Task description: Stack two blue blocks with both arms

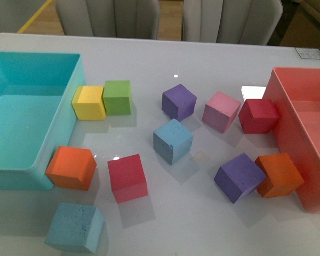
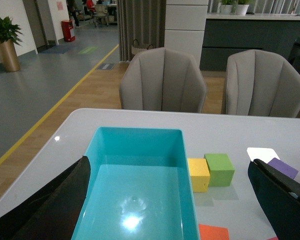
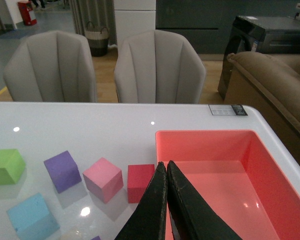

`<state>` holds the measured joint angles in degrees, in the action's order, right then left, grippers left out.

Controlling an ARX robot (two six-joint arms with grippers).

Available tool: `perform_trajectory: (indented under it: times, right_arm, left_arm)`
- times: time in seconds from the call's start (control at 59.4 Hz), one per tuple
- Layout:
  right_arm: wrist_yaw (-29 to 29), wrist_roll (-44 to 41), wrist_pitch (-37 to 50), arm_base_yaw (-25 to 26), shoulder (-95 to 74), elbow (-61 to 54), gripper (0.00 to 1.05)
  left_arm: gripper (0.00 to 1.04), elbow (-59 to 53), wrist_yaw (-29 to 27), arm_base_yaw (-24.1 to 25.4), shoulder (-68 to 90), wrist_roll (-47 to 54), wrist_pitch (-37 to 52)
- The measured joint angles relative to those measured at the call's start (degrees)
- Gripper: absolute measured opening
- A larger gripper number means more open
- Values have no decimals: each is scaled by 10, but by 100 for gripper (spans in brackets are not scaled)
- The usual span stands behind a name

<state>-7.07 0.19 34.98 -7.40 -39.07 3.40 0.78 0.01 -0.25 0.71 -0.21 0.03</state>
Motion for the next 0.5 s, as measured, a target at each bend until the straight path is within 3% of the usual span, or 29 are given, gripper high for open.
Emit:
perform_trajectory:
  times: [0.101,0.135,0.219,0.505]
  right_arm:
    - [18,0,0,16,25,-18,2]
    - [52,0,-3,37,33,-21,2]
    - [66,0,-32,69,66,-21,2]
    - [70,0,-122,72,162,-21,2]
  left_arm:
    - [96,0,0,0,0,0,0]
    - [96,0,0,0,0,0,0]
    - [96,0,0,0,0,0,0]
    - [96,0,0,0,0,0,0]
